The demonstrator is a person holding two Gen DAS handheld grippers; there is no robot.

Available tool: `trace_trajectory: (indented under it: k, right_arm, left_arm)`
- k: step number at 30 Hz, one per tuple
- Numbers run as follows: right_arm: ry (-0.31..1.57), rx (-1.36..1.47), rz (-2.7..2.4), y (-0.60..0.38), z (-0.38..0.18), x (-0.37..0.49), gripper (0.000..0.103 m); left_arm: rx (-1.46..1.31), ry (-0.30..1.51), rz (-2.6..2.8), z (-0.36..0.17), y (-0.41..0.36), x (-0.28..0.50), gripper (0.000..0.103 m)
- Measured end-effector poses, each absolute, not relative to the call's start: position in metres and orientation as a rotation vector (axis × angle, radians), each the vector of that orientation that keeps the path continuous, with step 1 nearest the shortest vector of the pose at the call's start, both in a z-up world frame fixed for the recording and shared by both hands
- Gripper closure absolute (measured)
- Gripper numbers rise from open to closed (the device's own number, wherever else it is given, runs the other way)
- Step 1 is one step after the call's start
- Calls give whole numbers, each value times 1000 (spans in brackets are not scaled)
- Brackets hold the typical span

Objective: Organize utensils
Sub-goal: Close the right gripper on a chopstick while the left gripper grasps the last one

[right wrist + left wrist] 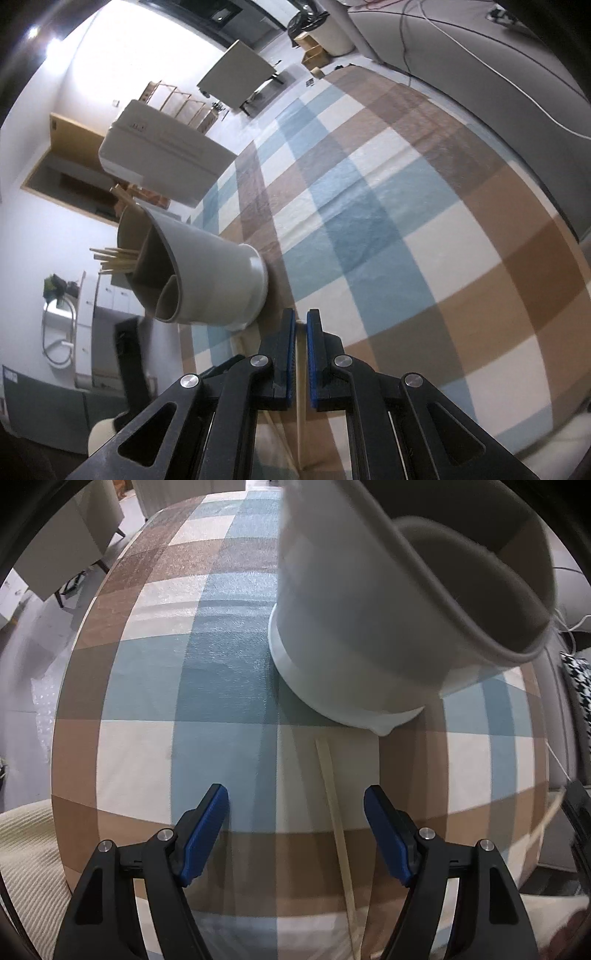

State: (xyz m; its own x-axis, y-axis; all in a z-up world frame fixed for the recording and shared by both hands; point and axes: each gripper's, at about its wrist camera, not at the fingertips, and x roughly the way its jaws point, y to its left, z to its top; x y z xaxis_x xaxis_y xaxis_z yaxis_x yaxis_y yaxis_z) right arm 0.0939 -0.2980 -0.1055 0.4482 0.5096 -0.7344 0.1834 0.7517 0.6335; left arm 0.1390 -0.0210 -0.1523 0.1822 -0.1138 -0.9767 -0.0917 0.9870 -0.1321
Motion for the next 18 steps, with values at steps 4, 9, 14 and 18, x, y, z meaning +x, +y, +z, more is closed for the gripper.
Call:
trace_trajectory:
  k: [4,9,14,18]
  right_arm:
    - [1110,740,228,-306,-108,91,98]
    - [1100,739,213,-317,-107,89,98]
    - [1091,751,218,-315,-107,91,98]
    - [1083,727,234,-303,-103,93,98]
  left_arm:
    - [-53,1352,37,-153,-36,138,47]
    - [-32,1330,-14,-147,-43,129,99]
    - [-2,1331,-98,-151,-44,116,102]
    - [21,1370,-206,-152,-38,102,102]
